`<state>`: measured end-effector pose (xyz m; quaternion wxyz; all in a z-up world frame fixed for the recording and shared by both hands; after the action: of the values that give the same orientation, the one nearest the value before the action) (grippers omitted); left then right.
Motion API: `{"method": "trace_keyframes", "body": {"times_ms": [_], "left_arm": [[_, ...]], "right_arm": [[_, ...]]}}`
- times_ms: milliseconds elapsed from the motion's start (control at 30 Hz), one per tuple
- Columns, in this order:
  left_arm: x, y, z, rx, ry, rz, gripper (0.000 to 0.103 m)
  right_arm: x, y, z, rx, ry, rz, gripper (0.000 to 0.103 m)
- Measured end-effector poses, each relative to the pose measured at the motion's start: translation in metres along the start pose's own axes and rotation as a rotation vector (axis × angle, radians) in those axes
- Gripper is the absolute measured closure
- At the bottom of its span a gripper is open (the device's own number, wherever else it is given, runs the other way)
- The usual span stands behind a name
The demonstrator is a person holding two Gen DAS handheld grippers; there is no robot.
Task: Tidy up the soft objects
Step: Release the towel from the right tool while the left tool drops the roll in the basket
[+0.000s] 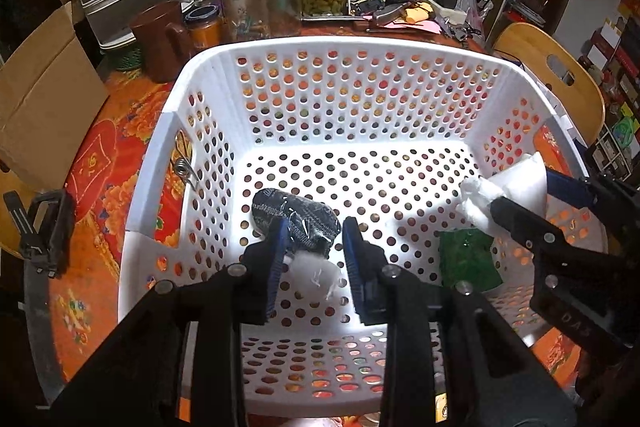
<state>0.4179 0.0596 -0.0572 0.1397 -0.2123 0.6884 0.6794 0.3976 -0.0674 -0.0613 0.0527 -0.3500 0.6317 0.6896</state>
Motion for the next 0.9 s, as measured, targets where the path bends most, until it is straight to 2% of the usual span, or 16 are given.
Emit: {"method": "trace_keyframes", "body": {"times_ms": [33,100,267,333,400,500,567,667,767,900], "left_arm": [[0.000,0.001,0.000,-0.001,-0.001,-0.007,0.068],[-0.001,0.005,0.000,-0.009,-0.006,-0.022,0.055],[-0.002,0.015,-0.002,0.003,-0.012,-0.050,0.051],[-0.002,0.021,-0.003,0.006,-0.020,-0.067,0.044],[-0.003,0.029,-0.004,0.000,-0.021,-0.093,0.027],[-0.004,0.044,-0.003,-0.005,-0.022,-0.146,0.013],[-0.004,0.053,-0.003,-0.004,-0.023,-0.162,0.012],[0.000,0.067,-0.003,0.004,-0.031,-0.182,0.012],[0.005,0.084,-0.001,0.013,-0.037,-0.211,0.011],[0.017,0.110,0.004,0.016,-0.035,-0.259,0.007]], "right_arm": [[0.000,0.001,0.000,-0.006,-0.005,-0.003,0.051],[0.000,0.001,-0.001,-0.012,-0.010,-0.004,0.049],[-0.002,0.007,-0.002,-0.021,-0.022,-0.022,0.042],[-0.003,0.013,-0.003,-0.026,-0.027,-0.036,0.035],[-0.005,0.019,-0.004,-0.022,-0.030,-0.048,0.025],[-0.007,0.025,-0.007,-0.018,-0.033,-0.061,0.019],[-0.008,0.028,-0.009,-0.022,-0.041,-0.065,0.014],[-0.008,0.033,-0.010,-0.030,-0.049,-0.076,0.013],[-0.005,0.041,-0.012,-0.033,-0.054,-0.092,0.001],[0.005,0.054,-0.013,-0.048,-0.060,-0.112,0.000]]}}
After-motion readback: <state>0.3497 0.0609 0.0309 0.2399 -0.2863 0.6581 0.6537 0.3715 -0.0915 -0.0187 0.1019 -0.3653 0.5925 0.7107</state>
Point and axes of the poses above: each gripper's, at about its wrist camera, not at the fingertips, and y roughly against the way its jaws point, z to its left, x to its underside, the point moved 9 cm from there along -y, roughly the way its jaws point, and after that the axes turned 3 degrees about z, right-handed, at the moved point
